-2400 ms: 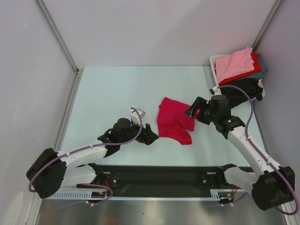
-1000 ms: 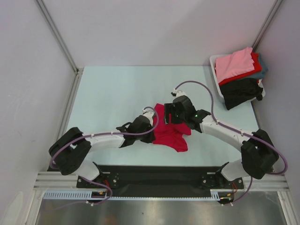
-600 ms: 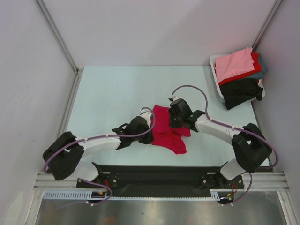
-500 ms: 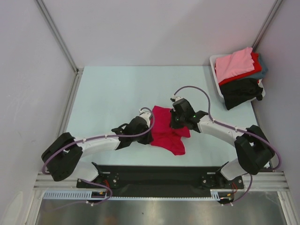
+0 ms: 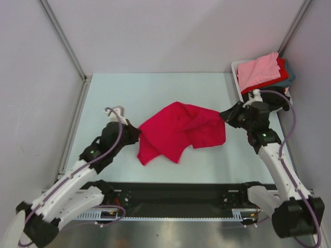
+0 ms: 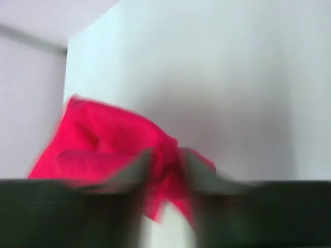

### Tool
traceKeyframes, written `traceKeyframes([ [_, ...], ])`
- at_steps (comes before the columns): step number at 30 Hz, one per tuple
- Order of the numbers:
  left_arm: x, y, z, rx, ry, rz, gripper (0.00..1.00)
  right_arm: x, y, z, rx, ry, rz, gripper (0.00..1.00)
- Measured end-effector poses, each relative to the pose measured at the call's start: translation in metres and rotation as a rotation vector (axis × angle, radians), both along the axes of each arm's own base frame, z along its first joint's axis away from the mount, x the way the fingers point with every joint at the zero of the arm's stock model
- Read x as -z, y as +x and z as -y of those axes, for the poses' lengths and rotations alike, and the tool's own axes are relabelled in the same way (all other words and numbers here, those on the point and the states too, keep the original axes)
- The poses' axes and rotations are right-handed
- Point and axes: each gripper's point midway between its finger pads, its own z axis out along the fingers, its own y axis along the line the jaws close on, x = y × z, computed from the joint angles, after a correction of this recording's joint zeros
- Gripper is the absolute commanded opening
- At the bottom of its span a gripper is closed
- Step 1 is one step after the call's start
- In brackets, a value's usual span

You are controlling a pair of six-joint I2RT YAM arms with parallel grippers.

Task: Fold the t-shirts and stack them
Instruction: Flatten the tshirt out

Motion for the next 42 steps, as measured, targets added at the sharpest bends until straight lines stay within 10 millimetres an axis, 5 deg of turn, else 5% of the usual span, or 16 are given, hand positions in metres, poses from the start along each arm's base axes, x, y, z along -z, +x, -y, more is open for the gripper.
traceKeyframes([
  [2, -0.043, -0.007, -0.019, -0.059, -0.054, 0.121, 0.00, -0.002, -0.008, 0.022, 0.079, 0.031, 0.024, 0.92],
  [5, -0.094, -0.020, -0.041, -0.118, -0.130, 0.264, 0.00, 0.011, -0.021, 0.037, 0.131, 0.040, 0.009, 0.91],
  [7, -0.108, -0.023, -0.047, -0.135, -0.145, 0.295, 0.00, 0.024, -0.027, 0.031, 0.104, 0.038, -0.031, 0.86],
  [11, -0.087, -0.018, -0.047, -0.147, -0.081, 0.225, 0.00, 0.035, -0.042, -0.006, -0.048, 0.004, -0.065, 0.79],
  [15, -0.057, -0.015, -0.047, -0.148, 0.001, 0.136, 0.00, 0.043, -0.072, -0.070, -0.283, -0.086, -0.066, 0.78],
  [20, -0.054, -0.016, -0.058, -0.191, 0.032, 0.137, 0.00, 0.078, -0.107, -0.117, -0.431, -0.219, -0.123, 0.78],
  [24, -0.057, -0.015, -0.066, -0.229, 0.039, 0.150, 0.00, 0.105, -0.121, -0.118, -0.413, -0.321, -0.163, 0.78],
  [29, -0.055, -0.016, -0.076, -0.299, 0.026, 0.146, 0.00, 0.136, -0.124, -0.089, -0.258, -0.387, -0.251, 0.60],
  [32, -0.052, -0.019, -0.083, -0.341, 0.004, 0.150, 0.00, 0.150, -0.130, -0.074, -0.176, -0.373, -0.289, 0.58],
  [42, -0.063, -0.026, -0.110, -0.492, -0.068, 0.206, 0.00, 0.162, -0.147, -0.057, -0.063, -0.219, -0.299, 0.59],
])
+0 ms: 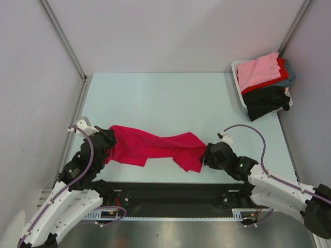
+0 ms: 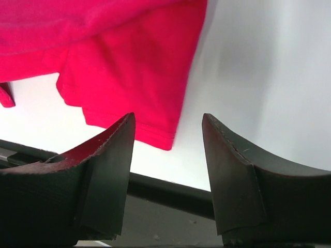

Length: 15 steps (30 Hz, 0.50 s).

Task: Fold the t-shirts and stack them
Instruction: Flatten the tshirt out

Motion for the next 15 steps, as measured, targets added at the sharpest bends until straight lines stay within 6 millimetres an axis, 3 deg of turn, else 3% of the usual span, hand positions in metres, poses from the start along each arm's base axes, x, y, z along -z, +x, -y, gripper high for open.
traceKeyframes([
  [10, 0.006, 0.004, -0.004, -0.048, 0.003, -0.021, 0.00, 0.025, -0.004, -0.020, -0.081, -0.008, -0.086, 0.54],
  [12, 0.007, 0.005, -0.005, -0.055, 0.007, -0.023, 0.00, 0.030, -0.004, -0.024, -0.099, -0.015, -0.098, 0.42],
  [13, 0.007, 0.005, -0.006, -0.058, 0.008, -0.022, 0.00, 0.032, -0.004, -0.025, -0.108, -0.022, -0.104, 0.27],
  [15, 0.009, 0.006, -0.007, -0.070, 0.011, -0.023, 0.00, 0.034, -0.001, -0.028, -0.124, -0.035, -0.111, 0.09],
])
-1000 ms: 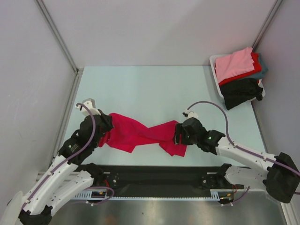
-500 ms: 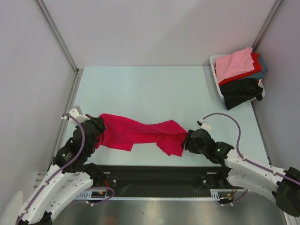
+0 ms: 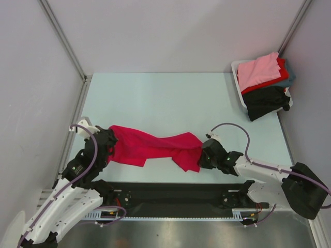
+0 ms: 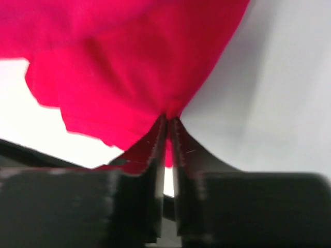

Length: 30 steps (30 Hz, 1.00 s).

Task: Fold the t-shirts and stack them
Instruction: Flatten the tshirt out

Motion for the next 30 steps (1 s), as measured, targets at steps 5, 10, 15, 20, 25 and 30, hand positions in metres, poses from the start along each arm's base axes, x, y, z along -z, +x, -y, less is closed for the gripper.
traceKeyframes([
  [5, 0.009, 0.004, 0.000, -0.020, -0.004, -0.005, 0.00, -0.010, 0.022, -0.001, 0.005, -0.031, -0.004, 0.00],
  [10, 0.014, 0.017, 0.004, -0.044, 0.012, -0.020, 0.00, -0.071, 0.083, 0.012, 0.083, 0.009, 0.102, 0.00],
  [15, -0.007, 0.034, -0.006, -0.108, 0.017, -0.019, 0.00, -0.160, 0.129, 0.038, 0.139, 0.064, 0.266, 0.00],
  [20, -0.097, 0.033, -0.016, -0.106, -0.030, 0.160, 0.00, -0.243, 0.126, 0.050, 0.112, 0.115, 0.415, 0.00],
  [25, -0.180, 0.002, -0.025, -0.047, -0.077, 0.335, 0.00, -0.316, 0.083, 0.067, 0.099, 0.182, 0.560, 0.00],
  [30, -0.213, -0.041, -0.038, -0.002, -0.128, 0.444, 0.00, -0.363, 0.028, 0.089, 0.115, 0.260, 0.701, 0.00],
])
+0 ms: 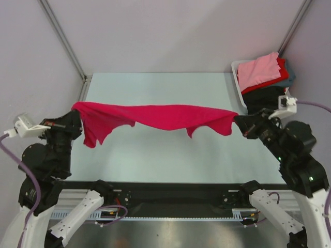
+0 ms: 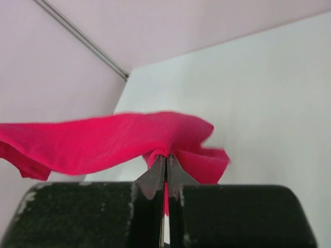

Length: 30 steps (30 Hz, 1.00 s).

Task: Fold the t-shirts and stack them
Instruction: Flatten the tshirt out

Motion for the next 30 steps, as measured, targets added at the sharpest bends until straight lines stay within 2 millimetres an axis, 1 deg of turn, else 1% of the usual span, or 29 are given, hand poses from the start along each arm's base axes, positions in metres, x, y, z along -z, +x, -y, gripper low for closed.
traceKeyframes([
  [2, -0.001, -0.011, -0.004, 0.007, -0.008, 0.017, 0.00, -0.010, -0.019, 0.010, 0.014, 0.027, 0.044, 0.00],
  [4, 0.002, -0.013, -0.005, 0.010, -0.004, 0.008, 0.01, -0.011, -0.026, 0.017, 0.039, 0.036, 0.058, 0.00],
  [5, 0.005, -0.010, -0.002, 0.017, 0.003, -0.006, 0.00, -0.009, -0.025, 0.020, 0.057, 0.034, 0.057, 0.00],
  [7, 0.016, 0.001, 0.006, 0.030, 0.017, -0.049, 0.00, 0.005, -0.017, 0.023, 0.089, 0.016, 0.026, 0.00],
  [8, 0.023, 0.009, 0.010, 0.031, 0.024, -0.073, 0.01, 0.017, -0.010, 0.023, 0.107, 0.000, -0.004, 0.00],
  [9, 0.034, 0.020, 0.016, 0.032, 0.030, -0.106, 0.01, 0.030, 0.000, 0.023, 0.125, -0.018, -0.038, 0.00],
  [10, 0.048, 0.034, 0.024, 0.033, 0.039, -0.147, 0.01, 0.047, 0.011, 0.022, 0.141, -0.042, -0.082, 0.00],
  [12, 0.087, 0.064, 0.040, 0.032, 0.062, -0.251, 0.00, 0.085, 0.040, 0.018, 0.171, -0.096, -0.192, 0.00],
  [14, 0.137, 0.095, 0.056, 0.029, 0.080, -0.375, 0.00, 0.126, 0.069, 0.015, 0.201, -0.134, -0.311, 0.01],
  [15, 0.165, 0.110, 0.063, 0.024, 0.086, -0.444, 0.01, 0.142, 0.083, 0.017, 0.219, -0.140, -0.360, 0.17],
  [17, 0.222, 0.133, 0.071, 0.008, 0.093, -0.584, 0.09, 0.182, 0.112, 0.025, 0.275, -0.123, -0.473, 0.48],
  [18, 0.248, 0.141, 0.071, -0.004, 0.092, -0.653, 0.20, 0.197, 0.123, 0.033, 0.302, -0.104, -0.522, 0.67],
  [19, 0.268, 0.148, 0.071, -0.010, 0.084, -0.706, 0.28, 0.208, 0.133, 0.042, 0.335, -0.078, -0.559, 0.73],
  [20, 0.284, 0.157, 0.069, -0.016, 0.075, -0.742, 0.47, 0.218, 0.141, 0.051, 0.362, -0.058, -0.586, 0.78],
  [21, 0.294, 0.163, 0.067, -0.016, 0.068, -0.769, 0.54, 0.224, 0.147, 0.060, 0.388, -0.038, -0.604, 0.81],
  [22, 0.301, 0.170, 0.066, -0.014, 0.054, -0.788, 0.61, 0.228, 0.150, 0.067, 0.407, -0.028, -0.614, 0.81],
  [23, 0.307, 0.178, 0.066, -0.004, 0.045, -0.809, 0.74, 0.231, 0.153, 0.073, 0.424, -0.021, -0.621, 0.81],
  [25, 0.305, 0.194, 0.067, 0.014, 0.027, -0.807, 0.85, 0.231, 0.157, 0.075, 0.430, -0.011, -0.609, 0.79],
  [26, 0.302, 0.200, 0.068, 0.020, 0.023, -0.797, 0.92, 0.230, 0.158, 0.075, 0.426, -0.008, -0.598, 0.78],
  [28, 0.294, 0.207, 0.073, 0.041, 0.015, -0.774, 0.95, 0.232, 0.158, 0.074, 0.424, -0.004, -0.580, 0.73],
  [29, 0.292, 0.208, 0.073, 0.043, 0.015, -0.766, 0.95, 0.236, 0.155, 0.074, 0.422, -0.002, -0.578, 0.71],
  [30, 0.291, 0.208, 0.073, 0.043, 0.017, -0.762, 0.95, 0.243, 0.149, 0.074, 0.427, -0.003, -0.589, 0.65],
])
